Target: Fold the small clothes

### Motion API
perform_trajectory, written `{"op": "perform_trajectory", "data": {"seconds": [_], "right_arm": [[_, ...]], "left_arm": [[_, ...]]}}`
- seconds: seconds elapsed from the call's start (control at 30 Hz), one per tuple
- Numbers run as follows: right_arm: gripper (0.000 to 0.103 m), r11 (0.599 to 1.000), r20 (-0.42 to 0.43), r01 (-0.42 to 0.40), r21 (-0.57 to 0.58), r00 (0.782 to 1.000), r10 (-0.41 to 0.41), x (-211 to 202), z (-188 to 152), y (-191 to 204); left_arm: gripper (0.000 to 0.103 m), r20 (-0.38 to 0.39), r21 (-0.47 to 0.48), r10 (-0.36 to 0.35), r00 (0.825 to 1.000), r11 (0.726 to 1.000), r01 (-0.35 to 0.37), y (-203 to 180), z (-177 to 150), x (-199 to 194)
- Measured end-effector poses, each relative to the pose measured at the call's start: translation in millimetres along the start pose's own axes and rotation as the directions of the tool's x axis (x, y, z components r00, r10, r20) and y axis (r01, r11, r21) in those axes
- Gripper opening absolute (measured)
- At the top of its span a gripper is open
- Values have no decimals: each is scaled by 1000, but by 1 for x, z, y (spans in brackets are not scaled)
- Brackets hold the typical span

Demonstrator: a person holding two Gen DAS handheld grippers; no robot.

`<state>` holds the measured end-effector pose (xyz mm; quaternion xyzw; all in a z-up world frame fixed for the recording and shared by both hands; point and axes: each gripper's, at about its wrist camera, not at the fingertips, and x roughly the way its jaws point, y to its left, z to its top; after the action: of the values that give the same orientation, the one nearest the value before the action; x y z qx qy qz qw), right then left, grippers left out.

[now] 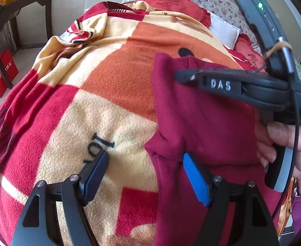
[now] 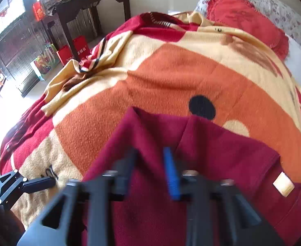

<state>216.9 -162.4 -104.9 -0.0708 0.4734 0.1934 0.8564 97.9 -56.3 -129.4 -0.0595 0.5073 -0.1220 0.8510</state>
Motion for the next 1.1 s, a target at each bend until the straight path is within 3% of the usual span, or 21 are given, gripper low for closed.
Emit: {"op": "perform_trajectory", "data": {"seconds": [0.3,0.43,0.6,0.67,0.8,0.97,1.1], "right_arm": [[0,998,21,11,64,1000,-13,8,-2,0],[10,989,42,-45,142,998,39,-29,-12,-11],[12,986,79,15,167,996,-29,-78,-58,-24],[12,981,50,43,191,997,-54,-80,-82,-30],[12,968,-93,108,225,992,-89,-54,-112,-41],[12,956,8,53,290,998,-58,-90,-117,-44],[13,951,26,77,298,996,-89,-111,-129,-49]], "left_arm": [[79,0,4,15,1000,1000,-15,-1,0,-3],[79,9,6,30,1000,1000,-30,-2,1,-10],[79,41,18,40,998,999,-41,-9,4,-22],[79,42,19,38,998,999,-39,-13,4,-23],[79,22,26,34,999,999,-35,-23,1,-27],[79,31,26,52,998,998,-53,-29,-2,-37],[79,46,25,57,997,998,-59,-36,-5,-45]]}}
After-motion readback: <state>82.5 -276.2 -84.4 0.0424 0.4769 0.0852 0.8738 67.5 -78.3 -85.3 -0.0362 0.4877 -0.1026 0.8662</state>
